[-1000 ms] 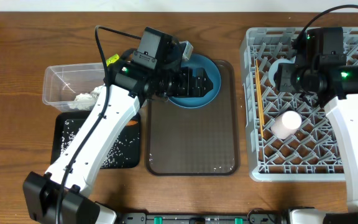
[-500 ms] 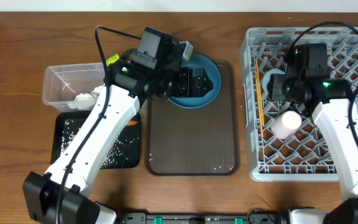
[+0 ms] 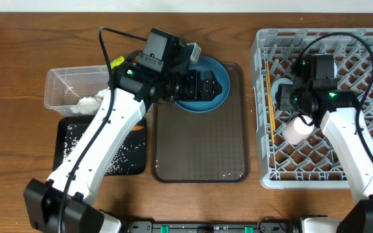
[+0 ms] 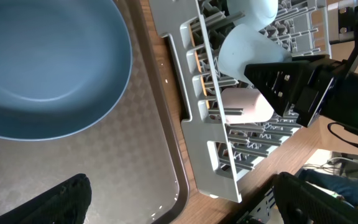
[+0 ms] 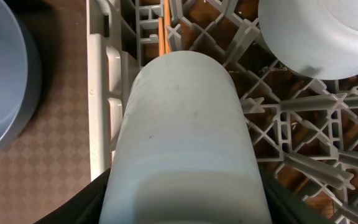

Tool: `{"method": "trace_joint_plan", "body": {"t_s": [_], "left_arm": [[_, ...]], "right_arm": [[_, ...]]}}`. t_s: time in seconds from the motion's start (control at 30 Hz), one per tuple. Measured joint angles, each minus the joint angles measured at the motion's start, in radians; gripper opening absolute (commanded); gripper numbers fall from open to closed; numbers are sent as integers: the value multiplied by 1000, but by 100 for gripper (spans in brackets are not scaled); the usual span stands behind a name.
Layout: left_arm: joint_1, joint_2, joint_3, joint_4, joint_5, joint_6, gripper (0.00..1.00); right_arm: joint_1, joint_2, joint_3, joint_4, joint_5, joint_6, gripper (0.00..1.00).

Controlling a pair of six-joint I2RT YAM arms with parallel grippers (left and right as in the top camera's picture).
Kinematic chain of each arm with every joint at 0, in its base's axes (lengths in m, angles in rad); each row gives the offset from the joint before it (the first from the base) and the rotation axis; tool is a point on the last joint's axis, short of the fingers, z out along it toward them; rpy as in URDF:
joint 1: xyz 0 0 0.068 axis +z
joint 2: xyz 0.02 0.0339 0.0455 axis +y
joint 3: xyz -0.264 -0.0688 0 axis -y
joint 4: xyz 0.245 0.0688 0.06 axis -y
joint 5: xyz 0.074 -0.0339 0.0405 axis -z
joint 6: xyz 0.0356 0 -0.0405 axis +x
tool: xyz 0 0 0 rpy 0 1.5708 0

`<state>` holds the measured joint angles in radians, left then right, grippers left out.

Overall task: Sort waste into correct bins and load items into the dishwasher rack
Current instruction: 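Open the right gripper and raise it above the rack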

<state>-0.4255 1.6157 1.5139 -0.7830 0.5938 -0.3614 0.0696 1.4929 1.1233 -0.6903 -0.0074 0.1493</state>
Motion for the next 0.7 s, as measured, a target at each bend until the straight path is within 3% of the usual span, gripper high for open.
{"method": "trace_joint_plan", "body": {"t_s": [0.17,0.23,0.3,0.37,0.4,0.53,0.7], "left_arm": [[0,0,0,0,0,0,95],[0,0,0,0,0,0,95],[0,0,0,0,0,0,96],[0,0,0,0,0,0,96],[0,0,0,0,0,0,95],[0,0,0,0,0,0,96],[0,0,0,0,0,0,96]], "right_arm": [[0,0,0,-1,0,0,20],[0,0,-1,-1,0,0,25],[0,0,-1,-1,0,0,40],[0,0,-1,-1,0,0,69],[0,0,-1,0,-1,3,73],[0,0,-4,5,-1,7,84],[0,0,-3,-1,-4,3,84]]}}
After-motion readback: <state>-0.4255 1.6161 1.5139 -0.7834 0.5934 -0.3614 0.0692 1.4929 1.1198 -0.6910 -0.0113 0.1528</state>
